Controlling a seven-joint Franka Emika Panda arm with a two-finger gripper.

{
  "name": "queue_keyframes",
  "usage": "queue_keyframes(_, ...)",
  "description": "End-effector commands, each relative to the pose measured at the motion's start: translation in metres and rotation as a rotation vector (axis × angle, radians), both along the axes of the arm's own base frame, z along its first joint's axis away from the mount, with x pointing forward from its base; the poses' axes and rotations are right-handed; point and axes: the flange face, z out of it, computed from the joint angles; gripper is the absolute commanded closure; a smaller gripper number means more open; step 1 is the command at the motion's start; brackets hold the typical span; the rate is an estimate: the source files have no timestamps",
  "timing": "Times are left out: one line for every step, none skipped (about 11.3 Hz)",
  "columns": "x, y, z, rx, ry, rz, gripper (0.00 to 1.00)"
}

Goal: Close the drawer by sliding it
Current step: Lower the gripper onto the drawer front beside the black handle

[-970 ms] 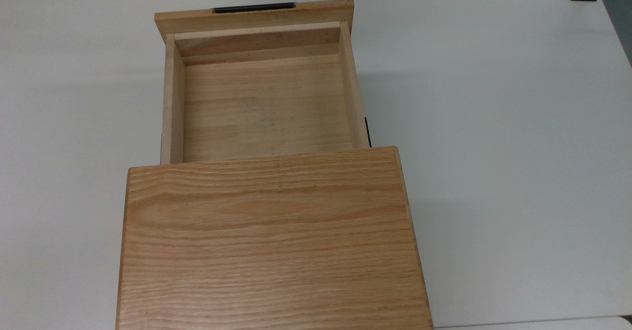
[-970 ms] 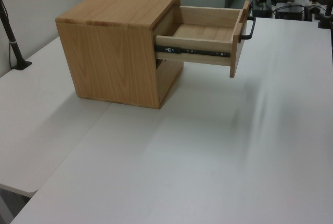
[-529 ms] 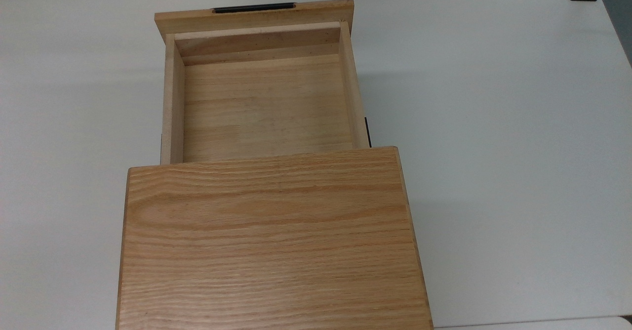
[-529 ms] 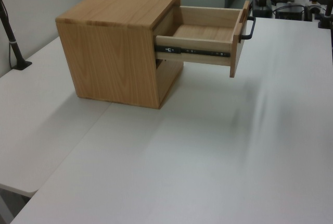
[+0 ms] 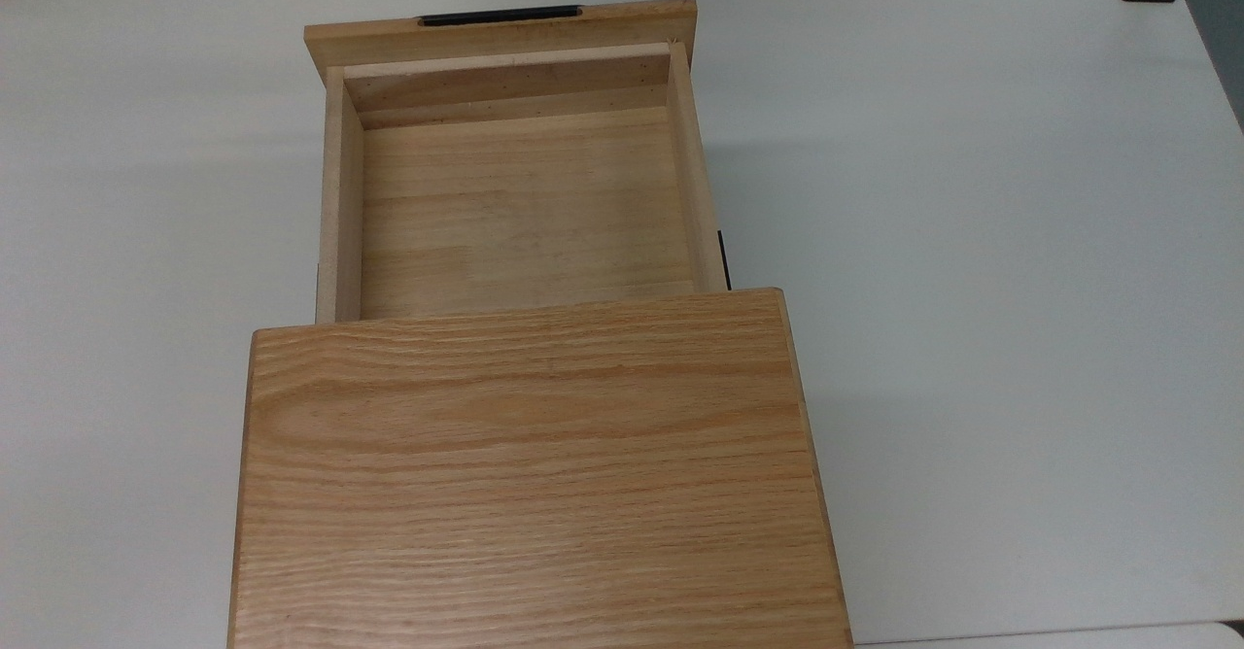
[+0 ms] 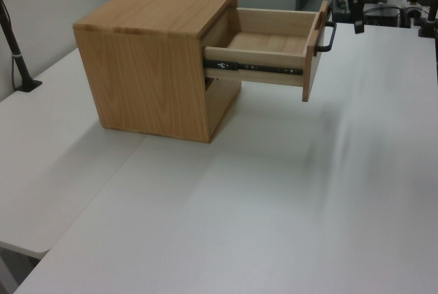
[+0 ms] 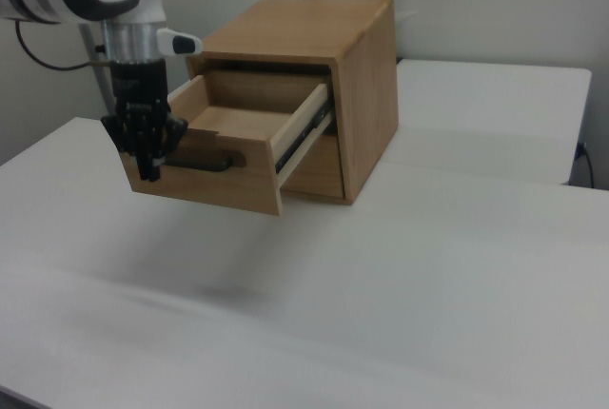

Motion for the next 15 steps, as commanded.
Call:
queue_keyframes(0.007, 0.017, -0.018, 0.051, -0.072, 0.035, 1.00)
queue_keyframes(0.015, 0.017, -0.019, 0.052, -0.116, 0.032, 1.00)
queue_keyframes(0.023, 0.018, -0.015, 0.053, -0.178, 0.023, 1.00)
queue_keyframes(0.031, 0.018, -0.012, 0.054, -0.236, 0.022, 1.00)
queue_keyframes(0.040, 0.018, -0.015, 0.054, -0.269, 0.024, 1.00)
queue_keyframes(0.049, 0.019, -0.016, 0.052, -0.320, 0.021, 1.00)
queue_keyframes(0.059, 0.019, -0.016, 0.052, -0.376, 0.018, 1.00)
queue_keyframes(0.068, 0.020, -0.021, 0.048, -0.408, 0.018, 1.00)
queue_keyframes(0.077, 0.020, -0.026, 0.038, -0.441, 0.015, 1.00)
queue_keyframes(0.090, 0.023, -0.029, 0.034, -0.475, -0.002, 1.00)
queue_keyframes(0.107, 0.025, -0.037, 0.025, -0.480, -0.028, 1.00)
queue_keyframes(0.121, 0.028, -0.041, 0.022, -0.485, -0.049, 1.00)
queue_keyframes(0.134, 0.031, -0.035, 0.023, -0.517, -0.062, 1.00)
queue_keyframes(0.143, 0.032, -0.037, 0.022, -0.544, -0.069, 1.00)
queue_keyframes(0.153, 0.038, -0.044, 0.022, -0.576, -0.080, 1.00)
